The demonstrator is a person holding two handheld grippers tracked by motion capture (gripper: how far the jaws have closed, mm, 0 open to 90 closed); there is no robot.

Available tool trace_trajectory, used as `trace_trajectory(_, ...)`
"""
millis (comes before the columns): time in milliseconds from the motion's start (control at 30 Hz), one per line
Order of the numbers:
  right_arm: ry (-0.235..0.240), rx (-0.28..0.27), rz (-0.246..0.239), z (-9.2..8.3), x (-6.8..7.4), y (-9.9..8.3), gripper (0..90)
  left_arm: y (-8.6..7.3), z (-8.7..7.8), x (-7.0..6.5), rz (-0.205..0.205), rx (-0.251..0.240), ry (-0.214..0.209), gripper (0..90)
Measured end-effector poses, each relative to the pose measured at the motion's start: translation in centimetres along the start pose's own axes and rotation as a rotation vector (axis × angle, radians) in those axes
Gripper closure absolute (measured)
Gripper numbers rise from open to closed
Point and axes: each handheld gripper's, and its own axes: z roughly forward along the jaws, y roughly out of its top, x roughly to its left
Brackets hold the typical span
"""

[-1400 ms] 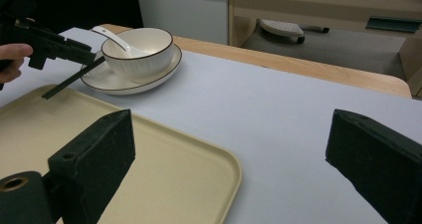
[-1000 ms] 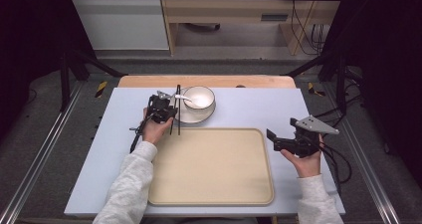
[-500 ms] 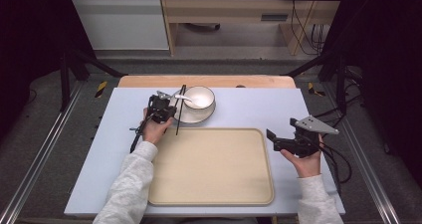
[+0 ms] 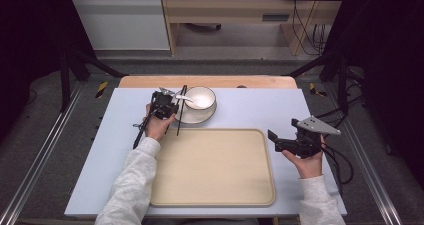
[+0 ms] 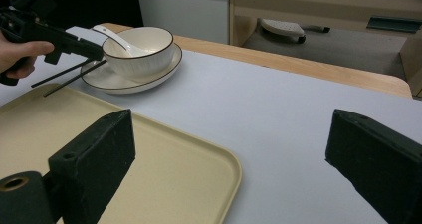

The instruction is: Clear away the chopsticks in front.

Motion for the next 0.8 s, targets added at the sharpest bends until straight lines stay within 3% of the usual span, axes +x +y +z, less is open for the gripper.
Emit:
trace_trajectory(367,0.001,-0.003,0.001,-0.15,-0.07,0.05,5.8,0.06,0.89,-0.32,0.000,0.008,0.013,84.2)
trace_trajectory(800,0.000,-0.001,-0.002,-0.13,-0.06,0.03,5.7,-0.08,0.26,-0.07,-0.034,-0.012,0.041,85.4)
